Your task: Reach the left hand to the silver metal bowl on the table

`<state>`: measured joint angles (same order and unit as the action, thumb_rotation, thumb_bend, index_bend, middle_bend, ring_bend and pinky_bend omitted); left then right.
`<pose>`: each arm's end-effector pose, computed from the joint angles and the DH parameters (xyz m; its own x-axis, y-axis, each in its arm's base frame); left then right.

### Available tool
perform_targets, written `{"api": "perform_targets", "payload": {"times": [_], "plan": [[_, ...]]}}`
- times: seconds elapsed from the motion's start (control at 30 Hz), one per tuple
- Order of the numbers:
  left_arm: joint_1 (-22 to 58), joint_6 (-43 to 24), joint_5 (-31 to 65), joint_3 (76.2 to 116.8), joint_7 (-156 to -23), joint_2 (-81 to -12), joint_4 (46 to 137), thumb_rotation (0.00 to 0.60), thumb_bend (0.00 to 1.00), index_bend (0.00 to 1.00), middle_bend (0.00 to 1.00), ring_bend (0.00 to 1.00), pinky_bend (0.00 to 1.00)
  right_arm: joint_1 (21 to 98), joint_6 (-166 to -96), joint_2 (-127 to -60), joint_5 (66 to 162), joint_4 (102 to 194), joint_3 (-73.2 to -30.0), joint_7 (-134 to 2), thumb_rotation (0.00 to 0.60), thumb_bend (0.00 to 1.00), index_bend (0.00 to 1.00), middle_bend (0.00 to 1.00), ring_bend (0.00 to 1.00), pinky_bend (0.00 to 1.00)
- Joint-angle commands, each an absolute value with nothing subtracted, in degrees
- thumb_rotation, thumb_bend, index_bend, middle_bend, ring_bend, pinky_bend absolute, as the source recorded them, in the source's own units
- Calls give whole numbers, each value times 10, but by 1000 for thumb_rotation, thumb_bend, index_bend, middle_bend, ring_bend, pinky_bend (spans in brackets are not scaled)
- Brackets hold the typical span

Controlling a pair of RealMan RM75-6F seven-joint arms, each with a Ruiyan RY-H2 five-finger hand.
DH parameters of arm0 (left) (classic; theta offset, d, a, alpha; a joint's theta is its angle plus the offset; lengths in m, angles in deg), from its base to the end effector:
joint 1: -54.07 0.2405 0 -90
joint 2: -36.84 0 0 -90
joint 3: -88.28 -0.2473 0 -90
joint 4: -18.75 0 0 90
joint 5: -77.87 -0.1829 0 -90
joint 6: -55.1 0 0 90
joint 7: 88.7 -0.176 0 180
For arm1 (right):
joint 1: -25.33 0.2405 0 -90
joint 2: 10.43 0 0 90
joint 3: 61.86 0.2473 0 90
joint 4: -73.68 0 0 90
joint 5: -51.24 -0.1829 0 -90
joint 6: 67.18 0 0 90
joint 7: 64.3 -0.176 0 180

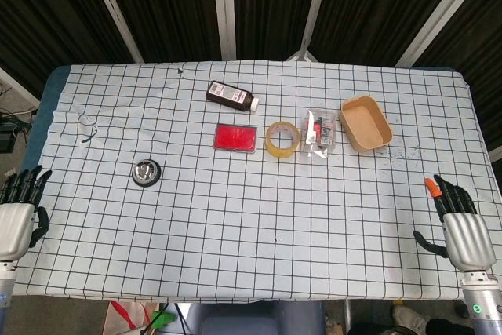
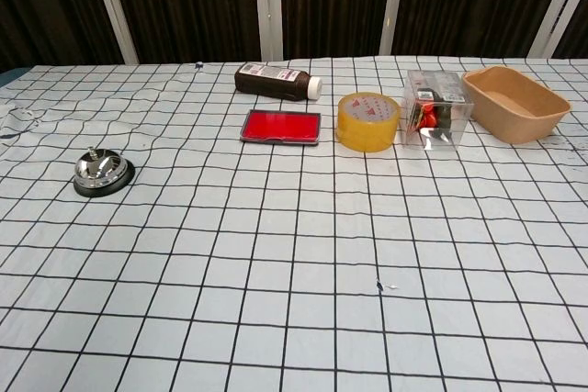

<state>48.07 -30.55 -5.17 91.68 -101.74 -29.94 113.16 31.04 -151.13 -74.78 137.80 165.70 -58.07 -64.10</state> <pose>-0.2854 0.2166 0.1689 0.5200 -0.0123 0.8541 0.8541 0.0206 -0.5197 -0.2879 -0.2174 0.1780 0.4000 0.0003 0.9165 -0.9160 -0.0339 0.3998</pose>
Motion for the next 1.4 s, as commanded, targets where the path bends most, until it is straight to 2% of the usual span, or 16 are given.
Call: {"api": "perform_targets", "payload": {"times": [0.03,0.37,0.67,0.87,1.13,1.4], "plan": [[482,-308,-53,917,-1015,-299,1131,600,1000,0,12,0,5,310,-1513,-748,1378,1656,-580,-640,600,248,26,28,88,97],[480,-304,-65,912,-1005,-295,1138,600,1000,0,12,0,5,308,-1520,-754,1375,1648,-576,-623,600,248,26,29,88,97],[439,-239,-58,919,-1003,-314,1114,600,1000,0,10,0,5,310,-1514,-755,1377,1648,-580,-621,600,248,26,28,88,97],[381,-158,-28,944,-1020,-352,1071,600,1000,0,8,0,5,311,-1512,-755,1376,1649,-579,-627,600,248,25,28,88,97],[306,-80,7,978,-1032,-434,974,600,1000,0,6,0,5,311,-1508,-753,1371,1646,-579,-637,600,248,25,29,88,97],[263,-35,29,986,-1038,-497,909,600,1000,0,5,0,5,310,-1511,-751,1369,1643,-576,-649,600,248,26,28,88,97]]}}
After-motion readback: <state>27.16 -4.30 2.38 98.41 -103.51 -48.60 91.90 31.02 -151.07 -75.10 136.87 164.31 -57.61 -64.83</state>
